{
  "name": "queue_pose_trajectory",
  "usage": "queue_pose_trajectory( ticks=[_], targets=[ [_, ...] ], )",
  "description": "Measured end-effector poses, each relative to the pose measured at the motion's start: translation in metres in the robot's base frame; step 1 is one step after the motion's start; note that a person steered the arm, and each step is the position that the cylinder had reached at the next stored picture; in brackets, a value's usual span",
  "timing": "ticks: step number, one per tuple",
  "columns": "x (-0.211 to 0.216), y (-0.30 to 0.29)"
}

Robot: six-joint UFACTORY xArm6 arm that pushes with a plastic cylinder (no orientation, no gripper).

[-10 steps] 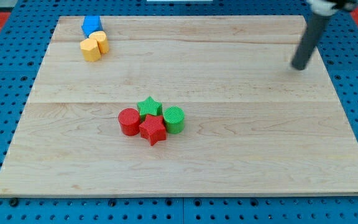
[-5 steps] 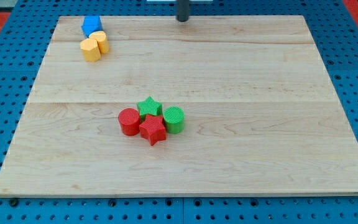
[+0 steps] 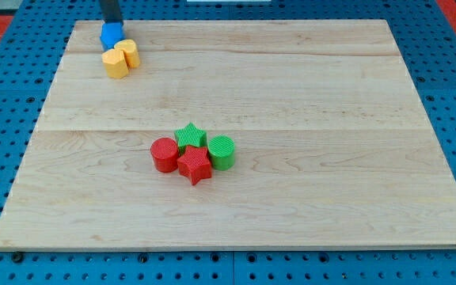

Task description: Separate the blue cube and blue triangle

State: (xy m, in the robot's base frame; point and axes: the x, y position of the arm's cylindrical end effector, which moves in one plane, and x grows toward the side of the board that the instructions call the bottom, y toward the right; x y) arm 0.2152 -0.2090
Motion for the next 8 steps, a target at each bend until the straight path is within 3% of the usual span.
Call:
queue_pose_trajectory(
  ticks=[1,2,3,4,5,7,8],
  targets=[
    [0.039,-0.012],
    [0.023,-0.010],
    [-0.020,-0.064],
    [0.042,-0.094],
    [0.085,-0.073],
    [0.097,0.090],
    [0.096,0.098]
  ],
)
